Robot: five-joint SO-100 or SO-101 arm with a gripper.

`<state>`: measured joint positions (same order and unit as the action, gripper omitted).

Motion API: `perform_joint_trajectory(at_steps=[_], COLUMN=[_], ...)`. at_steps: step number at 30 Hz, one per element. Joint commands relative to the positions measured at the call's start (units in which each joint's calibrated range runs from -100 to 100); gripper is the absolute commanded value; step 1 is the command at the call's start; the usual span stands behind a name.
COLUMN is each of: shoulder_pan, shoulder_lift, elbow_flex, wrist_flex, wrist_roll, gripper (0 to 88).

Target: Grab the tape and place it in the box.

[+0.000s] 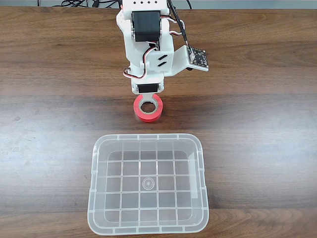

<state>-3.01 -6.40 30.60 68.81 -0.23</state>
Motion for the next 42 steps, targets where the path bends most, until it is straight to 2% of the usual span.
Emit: perform_joint_trajectory(at_steps=[1, 5, 10, 12, 24, 35, 39, 42], shoulder_pan=[0.88, 0.88, 0.66, 0.66, 0.96, 0.96, 0.96, 0.96], shoulder_lift=[-0.51, -1.08, -4.78, -6.07, -10.33, -9.52, -9.44, -9.36], elbow_flex=[3.53, 4.58, 5.37, 5.63, 13.69, 19.65, 20.7, 20.87], wrist_flex=[-4.6, -4.52, -3.83, -3.66, -4.77, -12.65, -14.53, -14.88], wrist_roll=[-0.29, -0.29, -0.24, -0.19, -0.19, 2.08, 2.4, 2.82], gripper=[1.4, 2.5, 18.2, 20.8, 20.7, 20.5, 14.3, 13.4])
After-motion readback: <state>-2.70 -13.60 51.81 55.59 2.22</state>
